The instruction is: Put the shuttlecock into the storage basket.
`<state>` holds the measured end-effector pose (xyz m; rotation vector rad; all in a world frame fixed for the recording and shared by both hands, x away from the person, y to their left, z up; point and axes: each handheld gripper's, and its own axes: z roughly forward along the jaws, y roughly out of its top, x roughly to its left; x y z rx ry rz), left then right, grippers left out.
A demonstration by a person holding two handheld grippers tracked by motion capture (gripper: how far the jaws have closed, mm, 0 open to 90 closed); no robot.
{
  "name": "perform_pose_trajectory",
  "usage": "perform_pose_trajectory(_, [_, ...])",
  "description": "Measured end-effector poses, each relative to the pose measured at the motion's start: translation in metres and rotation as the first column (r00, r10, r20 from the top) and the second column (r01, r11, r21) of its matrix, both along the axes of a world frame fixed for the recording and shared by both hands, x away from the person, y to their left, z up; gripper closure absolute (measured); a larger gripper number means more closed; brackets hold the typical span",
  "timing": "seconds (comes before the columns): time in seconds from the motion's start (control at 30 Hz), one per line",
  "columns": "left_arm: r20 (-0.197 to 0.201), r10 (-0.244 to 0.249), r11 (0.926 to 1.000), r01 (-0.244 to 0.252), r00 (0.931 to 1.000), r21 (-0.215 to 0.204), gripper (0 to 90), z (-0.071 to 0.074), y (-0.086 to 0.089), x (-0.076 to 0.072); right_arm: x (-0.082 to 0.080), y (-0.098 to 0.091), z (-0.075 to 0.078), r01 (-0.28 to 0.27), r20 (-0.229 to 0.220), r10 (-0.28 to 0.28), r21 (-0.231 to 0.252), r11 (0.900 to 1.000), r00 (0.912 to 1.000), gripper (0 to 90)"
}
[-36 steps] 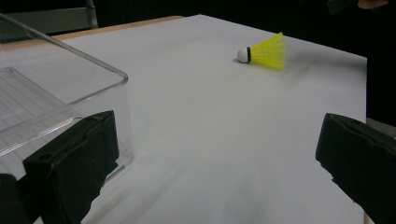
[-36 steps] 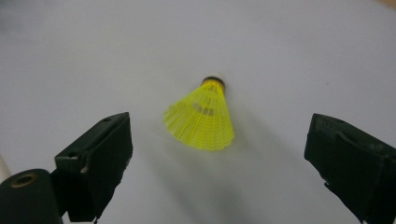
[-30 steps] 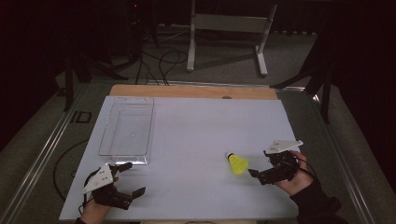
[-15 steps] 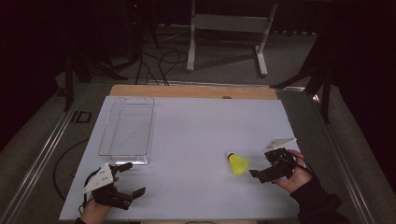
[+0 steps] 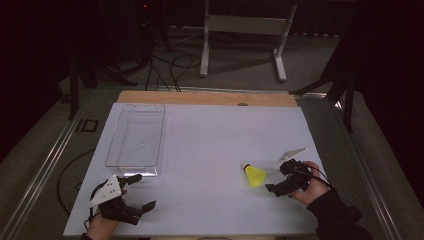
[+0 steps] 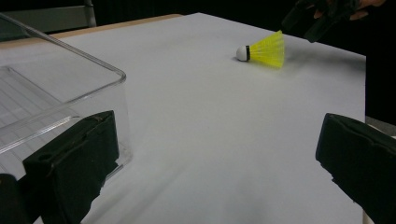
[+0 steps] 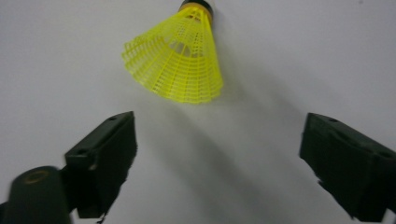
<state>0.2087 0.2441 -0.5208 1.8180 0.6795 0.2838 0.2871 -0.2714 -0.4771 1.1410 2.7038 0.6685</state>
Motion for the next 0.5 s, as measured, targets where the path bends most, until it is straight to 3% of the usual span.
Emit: perform_pose_trajectory(0.5, [-0.002,-0.001,1.0,0.001,1.0,0.001,0.3,0.0,0.0,0.0,0.012,0.011,-0.012,-0.008,-0.056,0.007,-0.025,0.9997,0.9984,16.8])
